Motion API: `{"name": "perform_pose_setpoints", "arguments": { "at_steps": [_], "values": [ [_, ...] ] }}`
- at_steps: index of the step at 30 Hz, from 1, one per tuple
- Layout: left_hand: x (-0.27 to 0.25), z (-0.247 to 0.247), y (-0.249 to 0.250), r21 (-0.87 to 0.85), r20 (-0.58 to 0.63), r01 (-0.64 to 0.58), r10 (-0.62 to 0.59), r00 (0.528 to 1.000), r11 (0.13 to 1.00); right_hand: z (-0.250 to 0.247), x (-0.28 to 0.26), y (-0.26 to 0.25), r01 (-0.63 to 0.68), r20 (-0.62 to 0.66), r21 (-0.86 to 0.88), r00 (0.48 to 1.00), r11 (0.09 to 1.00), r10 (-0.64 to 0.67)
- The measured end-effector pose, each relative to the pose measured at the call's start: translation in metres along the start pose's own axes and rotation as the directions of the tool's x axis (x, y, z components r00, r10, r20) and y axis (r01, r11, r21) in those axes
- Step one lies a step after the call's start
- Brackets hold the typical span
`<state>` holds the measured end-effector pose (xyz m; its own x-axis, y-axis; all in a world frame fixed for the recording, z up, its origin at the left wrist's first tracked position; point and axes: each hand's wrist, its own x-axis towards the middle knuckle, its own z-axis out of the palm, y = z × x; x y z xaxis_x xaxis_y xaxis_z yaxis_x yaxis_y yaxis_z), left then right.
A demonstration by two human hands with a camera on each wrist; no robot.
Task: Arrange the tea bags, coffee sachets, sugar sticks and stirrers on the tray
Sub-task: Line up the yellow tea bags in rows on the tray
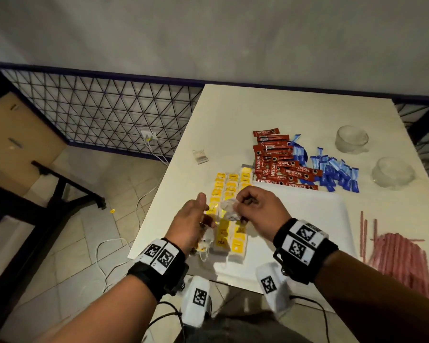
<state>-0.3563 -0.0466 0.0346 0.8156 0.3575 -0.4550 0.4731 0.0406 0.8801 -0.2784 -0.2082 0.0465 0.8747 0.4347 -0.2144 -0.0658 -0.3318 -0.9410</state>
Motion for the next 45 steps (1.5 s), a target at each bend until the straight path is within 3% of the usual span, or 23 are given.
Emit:
{"name": "perform_pose_setpoints", "arguments": {
  "at_steps": [3, 8, 13, 16, 18, 23, 27, 31, 45],
  "values": [
    [-0.014, 0.018, 0.000, 0.039, -0.120, -0.204, 0.207, 0.971, 0.978, -0.018, -0.002, 0.006, 0.013, -0.044, 0.013, 0.999, 1.000, -0.013],
    [-0.026, 0.050, 0.007, 0.252, -0.010, -0.344, 0.358, 0.934, 0.904, -0.027, -0.013, 0.004, 0.084, 0.025, -0.015, 0.996, 0.996, -0.084],
    [-0.028, 0.049, 0.011, 0.204, 0.006, -0.333, 0.339, 0.941, 0.921, -0.031, -0.019, -0.004, 0.165, 0.125, -0.085, 0.980, 0.983, -0.154],
    [-0.027, 0.037, 0.014, 0.097, 0.026, -0.288, 0.287, 0.958, 0.953, -0.029, -0.016, -0.010, 0.222, 0.058, -0.094, 0.974, 0.971, -0.217],
    [-0.025, 0.028, 0.016, 0.051, 0.056, -0.292, 0.289, 0.956, 0.955, -0.024, -0.014, -0.015, 0.234, 0.077, -0.096, 0.971, 0.967, -0.227],
    [-0.011, 0.011, 0.014, 0.172, 0.094, -0.329, 0.317, 0.944, 0.928, -0.009, -0.005, -0.023, 0.281, 0.136, -0.254, 0.958, 0.925, -0.253],
    [-0.004, 0.001, 0.012, 0.112, 0.084, -0.331, 0.323, 0.943, 0.937, -0.002, 0.001, -0.025, 0.251, 0.124, -0.270, 0.966, 0.930, -0.225],
    [-0.002, -0.002, 0.012, 0.185, 0.092, -0.349, 0.337, 0.937, 0.919, 0.003, 0.005, -0.025, 0.226, 0.122, -0.242, 0.972, 0.944, -0.202],
    [-0.005, -0.012, 0.007, -0.015, 0.033, -0.153, 0.154, 0.988, 0.988, 0.016, 0.006, -0.012, 0.183, 0.133, -0.303, 0.980, 0.935, -0.149]
  ]
}}
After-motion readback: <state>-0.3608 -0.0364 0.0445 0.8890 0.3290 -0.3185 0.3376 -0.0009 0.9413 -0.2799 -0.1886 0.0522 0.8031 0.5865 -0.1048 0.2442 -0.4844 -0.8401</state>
